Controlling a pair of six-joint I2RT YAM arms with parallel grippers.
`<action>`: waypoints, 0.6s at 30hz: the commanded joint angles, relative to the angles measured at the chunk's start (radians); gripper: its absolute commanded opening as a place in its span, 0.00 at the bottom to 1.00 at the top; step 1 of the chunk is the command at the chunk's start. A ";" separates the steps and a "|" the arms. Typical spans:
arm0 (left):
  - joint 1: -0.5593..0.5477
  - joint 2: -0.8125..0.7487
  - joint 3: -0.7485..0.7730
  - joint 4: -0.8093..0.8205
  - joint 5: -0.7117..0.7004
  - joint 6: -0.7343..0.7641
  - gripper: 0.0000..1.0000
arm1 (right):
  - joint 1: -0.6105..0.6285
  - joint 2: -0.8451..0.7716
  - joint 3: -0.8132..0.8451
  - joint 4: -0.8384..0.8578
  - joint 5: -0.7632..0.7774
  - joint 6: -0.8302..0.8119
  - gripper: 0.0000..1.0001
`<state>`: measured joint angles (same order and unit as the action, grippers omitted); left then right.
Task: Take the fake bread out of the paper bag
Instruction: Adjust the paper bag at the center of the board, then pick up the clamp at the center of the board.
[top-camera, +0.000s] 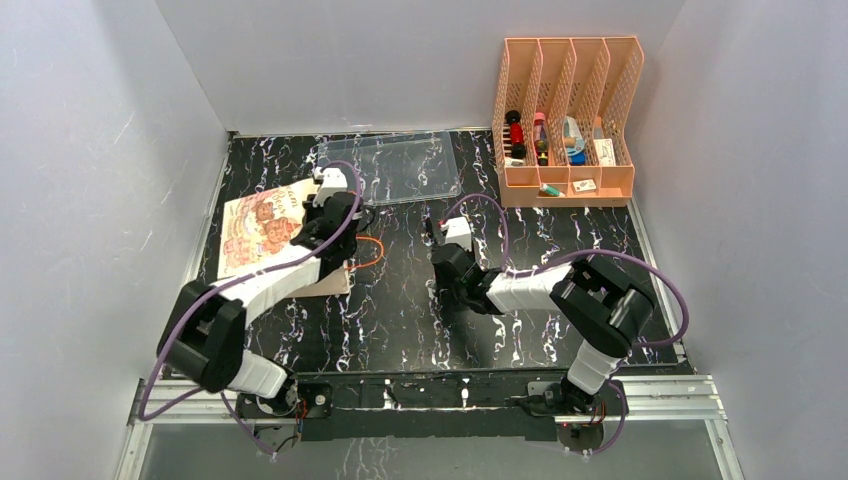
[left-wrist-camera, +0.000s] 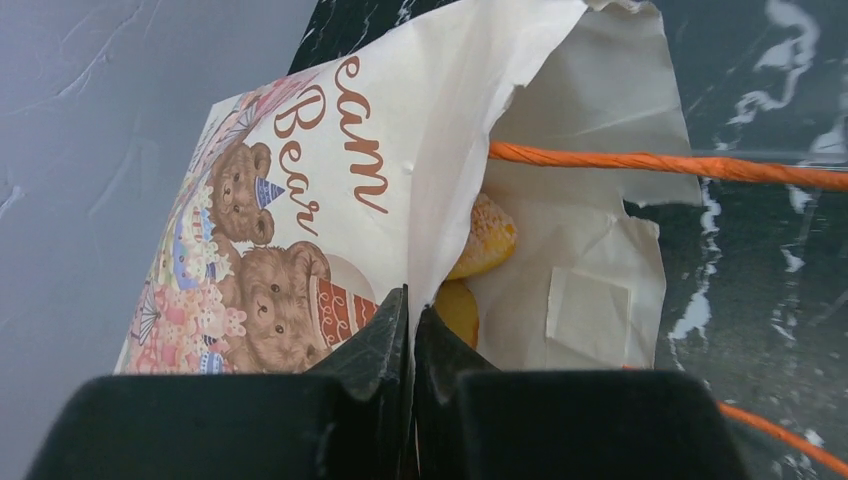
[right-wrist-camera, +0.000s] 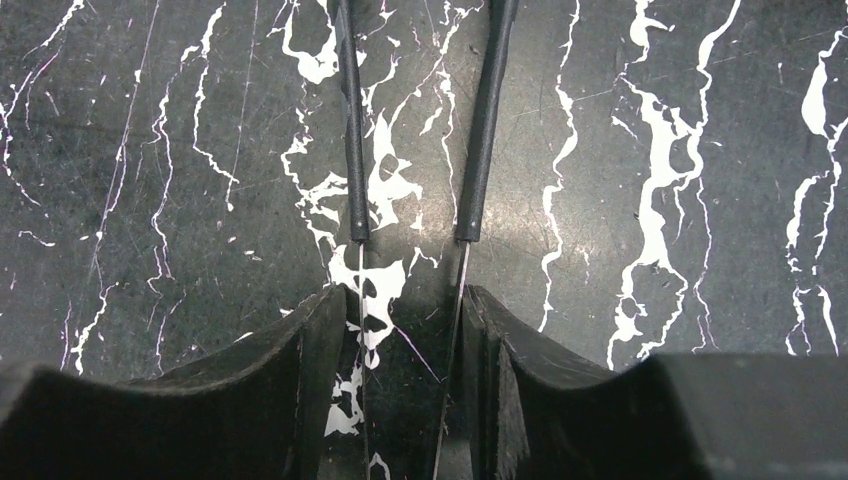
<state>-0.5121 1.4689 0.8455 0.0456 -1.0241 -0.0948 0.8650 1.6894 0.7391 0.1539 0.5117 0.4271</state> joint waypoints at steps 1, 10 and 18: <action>-0.001 -0.178 -0.040 0.152 0.149 0.155 0.00 | 0.008 -0.018 -0.040 -0.002 -0.046 -0.006 0.45; -0.009 -0.336 -0.106 0.182 0.375 0.284 0.00 | 0.008 -0.015 -0.071 0.056 -0.042 -0.004 0.54; -0.009 -0.397 -0.136 0.176 0.516 0.339 0.00 | 0.022 0.012 -0.118 0.132 0.026 0.047 0.58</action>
<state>-0.5163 1.1183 0.7040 0.1844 -0.6006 0.2016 0.8776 1.6764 0.6647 0.2878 0.5144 0.4309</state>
